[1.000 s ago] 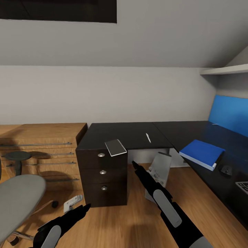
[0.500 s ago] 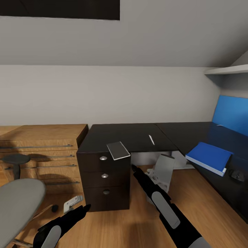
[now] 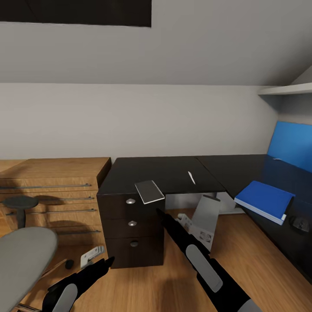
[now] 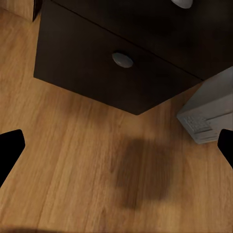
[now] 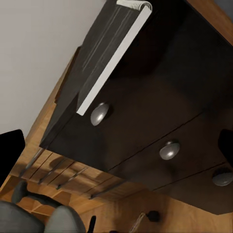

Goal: In the bedroom, organize the workspace by keeping the computer under the desk, ensuring the monitor is on the desk, placing the keyboard on the desk next to the monitor, placing the mouse on the desk next to the keyboard, moving the folder from the swivel chair onto the desk next to the mouse, stacking the notebook on top of the folder with the pen on top of the notebook, and positioning the swivel chair next to the desk.

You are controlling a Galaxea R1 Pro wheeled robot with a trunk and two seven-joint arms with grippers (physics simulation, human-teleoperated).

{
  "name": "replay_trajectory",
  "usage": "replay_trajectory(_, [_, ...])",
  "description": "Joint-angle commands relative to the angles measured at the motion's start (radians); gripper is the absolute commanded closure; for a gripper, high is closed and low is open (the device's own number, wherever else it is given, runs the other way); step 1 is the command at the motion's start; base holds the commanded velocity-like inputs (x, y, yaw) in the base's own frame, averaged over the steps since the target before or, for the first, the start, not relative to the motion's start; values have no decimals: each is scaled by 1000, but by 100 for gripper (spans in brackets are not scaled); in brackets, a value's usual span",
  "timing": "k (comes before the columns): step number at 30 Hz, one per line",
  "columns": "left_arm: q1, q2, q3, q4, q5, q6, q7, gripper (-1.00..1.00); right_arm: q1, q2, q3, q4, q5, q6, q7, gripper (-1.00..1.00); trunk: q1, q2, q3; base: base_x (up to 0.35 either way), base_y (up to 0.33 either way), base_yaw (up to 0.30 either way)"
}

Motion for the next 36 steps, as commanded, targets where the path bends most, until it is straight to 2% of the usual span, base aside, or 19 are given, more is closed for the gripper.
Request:
replay_trajectory(1, [-1, 1, -2, -1, 11, 1, 10, -100, -1, 0, 1, -2, -6, 2, -6, -100, 0, -1, -1, 0, 0, 0])
replay_trajectory(8, [-1, 1, -2, -1, 11, 1, 10, -100, -1, 0, 2, -1, -6, 2, -4, -100, 0, -1, -1, 0, 0, 0])
replay_trajectory(36, [-1, -1, -2, 2, 10, 1, 11, -100, -1, -2, -3, 1, -4, 2, -3, -100, 0, -1, -1, 115, 26, 0])
